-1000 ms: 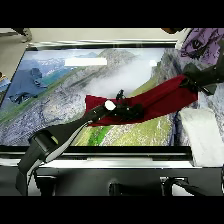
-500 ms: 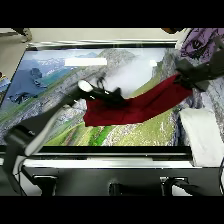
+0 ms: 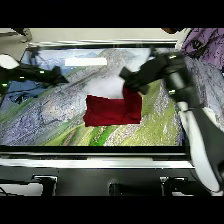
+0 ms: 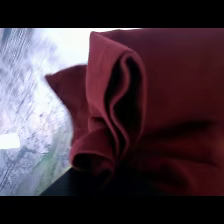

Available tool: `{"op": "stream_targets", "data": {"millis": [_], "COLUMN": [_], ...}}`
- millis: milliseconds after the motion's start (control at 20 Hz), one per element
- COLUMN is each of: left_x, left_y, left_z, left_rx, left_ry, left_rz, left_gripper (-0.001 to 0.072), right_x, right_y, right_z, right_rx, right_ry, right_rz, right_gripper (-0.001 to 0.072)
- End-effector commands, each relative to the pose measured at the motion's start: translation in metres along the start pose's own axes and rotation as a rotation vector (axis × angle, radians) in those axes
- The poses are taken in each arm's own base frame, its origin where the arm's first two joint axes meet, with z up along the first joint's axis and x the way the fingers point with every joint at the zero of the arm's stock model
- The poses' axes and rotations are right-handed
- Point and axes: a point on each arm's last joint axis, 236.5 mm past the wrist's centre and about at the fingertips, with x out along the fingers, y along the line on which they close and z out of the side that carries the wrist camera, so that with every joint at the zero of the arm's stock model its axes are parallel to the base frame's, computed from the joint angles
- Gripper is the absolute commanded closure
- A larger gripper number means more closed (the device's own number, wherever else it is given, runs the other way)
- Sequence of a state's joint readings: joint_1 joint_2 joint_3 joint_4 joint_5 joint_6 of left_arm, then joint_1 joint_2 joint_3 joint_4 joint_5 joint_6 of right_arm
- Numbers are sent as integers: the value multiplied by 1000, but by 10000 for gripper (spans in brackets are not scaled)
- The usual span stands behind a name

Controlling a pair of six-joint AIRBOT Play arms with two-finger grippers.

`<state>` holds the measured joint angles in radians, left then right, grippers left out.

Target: Fold the clothes and pants, and hang the long-sleeved shirts on hangers.

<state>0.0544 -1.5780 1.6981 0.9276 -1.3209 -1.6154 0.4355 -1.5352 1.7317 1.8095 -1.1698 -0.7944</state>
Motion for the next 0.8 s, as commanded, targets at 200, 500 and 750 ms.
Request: {"op": "stream_targets", "data": {"millis": [200, 500, 750], "left_x": [-50, -50, -50], "left_y": [49, 48, 48], "left_z": [2, 0, 1], "left_rx": [-52, -52, -52], "left_ry": [-22, -15, -18], "left_rz": [102, 102, 102], "left_gripper": [693, 692, 692], "right_x": [114, 144, 128], "right_y": [45, 38, 56], "right_z": [-82, -109, -108], "right_rx": [43, 62, -3], "right_ry": [113, 181, 184], "right_rz": [46, 15, 88], "right_gripper": [684, 672, 299]}}
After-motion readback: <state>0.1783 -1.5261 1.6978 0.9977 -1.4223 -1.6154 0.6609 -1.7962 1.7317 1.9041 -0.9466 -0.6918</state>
